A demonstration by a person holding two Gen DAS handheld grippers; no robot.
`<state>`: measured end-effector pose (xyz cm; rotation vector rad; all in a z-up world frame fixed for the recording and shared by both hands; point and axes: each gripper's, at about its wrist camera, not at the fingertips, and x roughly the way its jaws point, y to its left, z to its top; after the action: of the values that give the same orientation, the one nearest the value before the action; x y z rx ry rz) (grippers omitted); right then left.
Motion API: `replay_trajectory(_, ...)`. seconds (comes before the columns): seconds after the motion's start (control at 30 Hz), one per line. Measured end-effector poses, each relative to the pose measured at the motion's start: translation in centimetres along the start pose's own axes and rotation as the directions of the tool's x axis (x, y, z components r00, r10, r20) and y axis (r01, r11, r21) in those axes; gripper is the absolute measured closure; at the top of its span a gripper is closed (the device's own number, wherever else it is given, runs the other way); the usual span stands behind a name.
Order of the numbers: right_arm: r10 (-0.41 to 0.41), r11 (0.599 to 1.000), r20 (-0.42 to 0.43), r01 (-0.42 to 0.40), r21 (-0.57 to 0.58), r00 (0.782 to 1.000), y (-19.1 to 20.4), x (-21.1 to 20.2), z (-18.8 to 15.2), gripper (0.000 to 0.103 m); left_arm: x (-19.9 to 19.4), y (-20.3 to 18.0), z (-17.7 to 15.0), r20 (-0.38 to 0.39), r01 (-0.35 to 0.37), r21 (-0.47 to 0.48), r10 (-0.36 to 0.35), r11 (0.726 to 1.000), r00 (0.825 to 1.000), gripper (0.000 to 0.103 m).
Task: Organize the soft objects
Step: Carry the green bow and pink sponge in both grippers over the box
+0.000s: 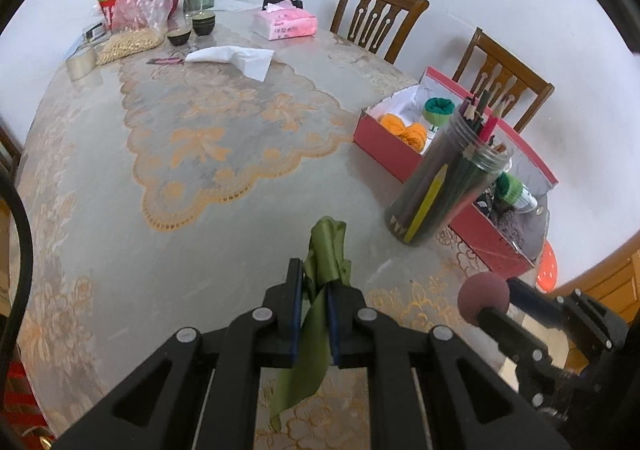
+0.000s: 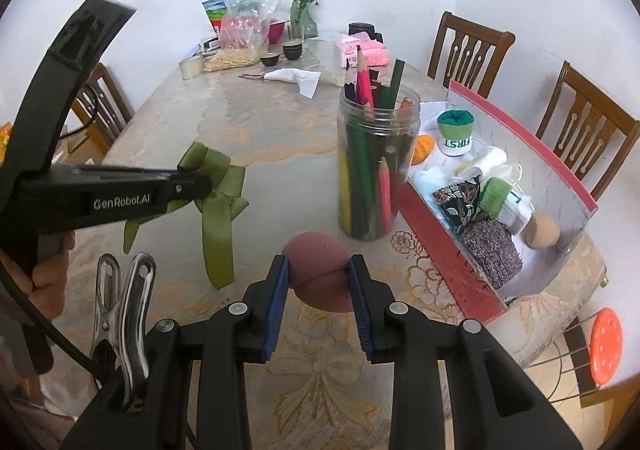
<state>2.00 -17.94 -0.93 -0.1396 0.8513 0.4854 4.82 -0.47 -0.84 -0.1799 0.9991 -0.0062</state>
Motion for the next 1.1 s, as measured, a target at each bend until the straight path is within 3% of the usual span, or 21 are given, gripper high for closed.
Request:
replay_trajectory(0.4, 0.0, 0.997, -0.034, 0.003, 0.073, 0.999, -1.4, -1.6, -0.1, 0.072, -2.7, -1.0, -1.6, 0.027, 0.013, 0.003, -0.013, 1.0, 1.0, 0.092)
replay_trajectory(0.67, -0.003, 0.992, -0.012, 0.005, 0.127, 1.0, -3.2, -3.1, 0.4, 0.072, -3.8, -2.3, -2.0, 0.024, 0.018, 0.047, -0.019, 0.999, 1.0, 0.092)
replay_trajectory(1.1, -0.038, 0.982, 0.021, 0.034, 0.184, 0.999, -8.5, -4.3, 2.0, 0.072, -4.7, -6.7, -0.5, 0.033, 0.072, 0.084, -0.075, 0.994, 0.997, 0.092)
